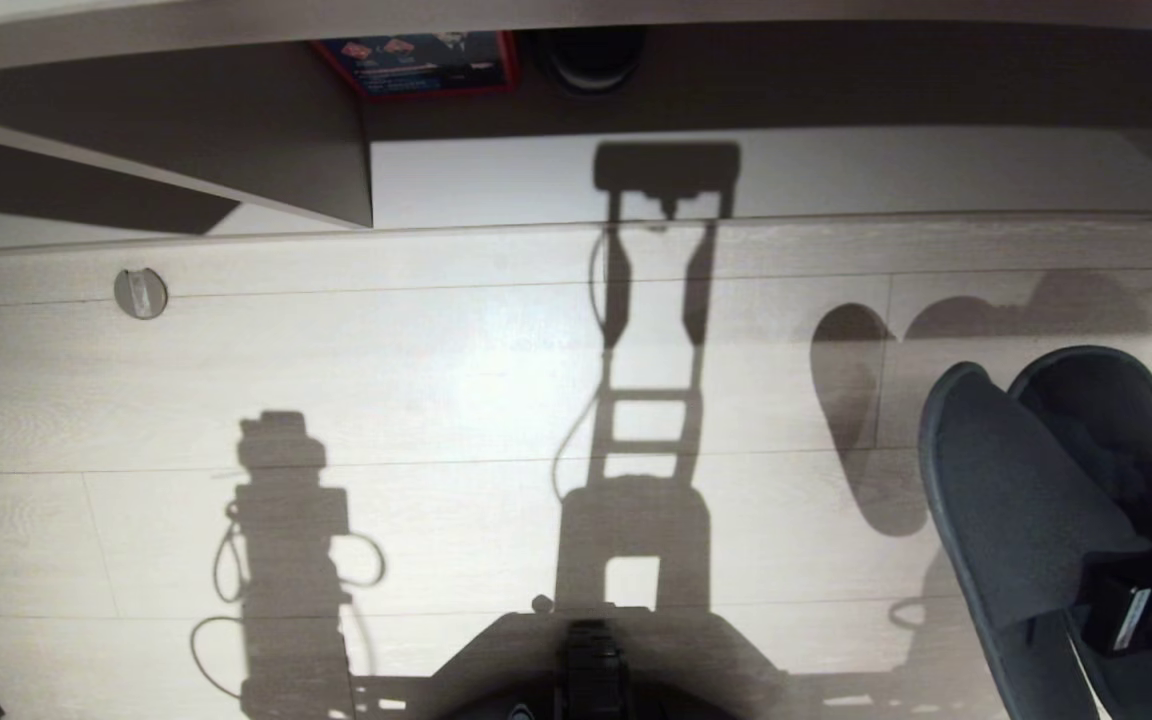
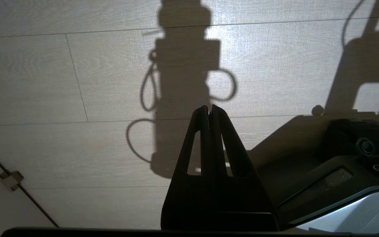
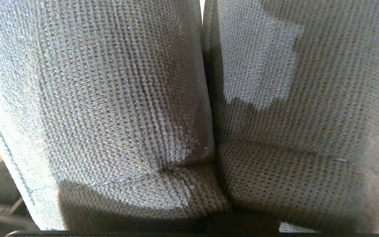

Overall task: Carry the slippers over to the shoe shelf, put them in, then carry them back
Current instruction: Place the slippers into the shoe cabinet

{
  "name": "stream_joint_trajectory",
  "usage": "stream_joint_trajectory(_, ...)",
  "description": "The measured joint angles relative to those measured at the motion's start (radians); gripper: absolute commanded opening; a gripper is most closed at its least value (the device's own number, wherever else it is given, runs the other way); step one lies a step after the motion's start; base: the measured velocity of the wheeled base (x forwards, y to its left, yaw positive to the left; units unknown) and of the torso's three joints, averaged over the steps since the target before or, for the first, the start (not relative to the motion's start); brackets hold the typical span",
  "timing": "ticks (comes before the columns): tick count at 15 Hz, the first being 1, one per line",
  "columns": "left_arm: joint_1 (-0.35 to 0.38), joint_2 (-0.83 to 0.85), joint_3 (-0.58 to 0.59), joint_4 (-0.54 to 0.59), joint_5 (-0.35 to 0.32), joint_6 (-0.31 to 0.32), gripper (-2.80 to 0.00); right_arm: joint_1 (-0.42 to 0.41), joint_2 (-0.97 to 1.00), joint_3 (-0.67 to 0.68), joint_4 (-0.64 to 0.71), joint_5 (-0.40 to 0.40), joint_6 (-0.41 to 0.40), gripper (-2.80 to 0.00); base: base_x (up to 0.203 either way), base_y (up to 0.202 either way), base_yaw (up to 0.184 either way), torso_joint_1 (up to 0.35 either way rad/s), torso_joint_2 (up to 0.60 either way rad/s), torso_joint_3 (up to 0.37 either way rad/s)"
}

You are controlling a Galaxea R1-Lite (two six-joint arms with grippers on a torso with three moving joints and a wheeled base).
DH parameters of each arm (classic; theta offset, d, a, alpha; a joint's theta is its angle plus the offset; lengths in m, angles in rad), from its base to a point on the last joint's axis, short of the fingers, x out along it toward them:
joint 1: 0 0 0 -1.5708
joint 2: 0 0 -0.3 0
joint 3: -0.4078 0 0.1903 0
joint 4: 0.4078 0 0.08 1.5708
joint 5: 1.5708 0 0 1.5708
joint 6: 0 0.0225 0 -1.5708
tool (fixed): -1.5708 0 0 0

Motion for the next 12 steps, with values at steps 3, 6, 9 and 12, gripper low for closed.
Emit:
stream_joint_trajectory(3, 0.000, 0.000, 0.000, 0.000, 0.000, 0.000, -2.80, 0.000, 0.119, -0.006, -0.159, 0.002, -0.011, -2.80, 0.000, 0.000, 0.000, 0.000, 0.00, 0.000)
stream_joint_trajectory(6, 0.000, 0.000, 0.000, 0.000, 0.000, 0.000, -2.80, 0.000, 0.229, -0.030, -0.360, 0.004, -0.026, -2.80, 0.000, 0.000, 0.000, 0.000, 0.00, 0.000)
stream_joint_trajectory(9, 0.000, 0.000, 0.000, 0.000, 0.000, 0.000, -2.80, 0.000, 0.306, -0.071, -0.507, 0.003, -0.029, -2.80, 0.000, 0.000, 0.000, 0.000, 0.00, 0.000)
stream_joint_trajectory(12, 0.000, 0.000, 0.000, 0.000, 0.000, 0.001, -2.80, -0.009, 0.345, -0.127, -0.545, 0.003, -0.026, -2.80, 0.000, 0.000, 0.000, 0.000, 0.00, 0.000)
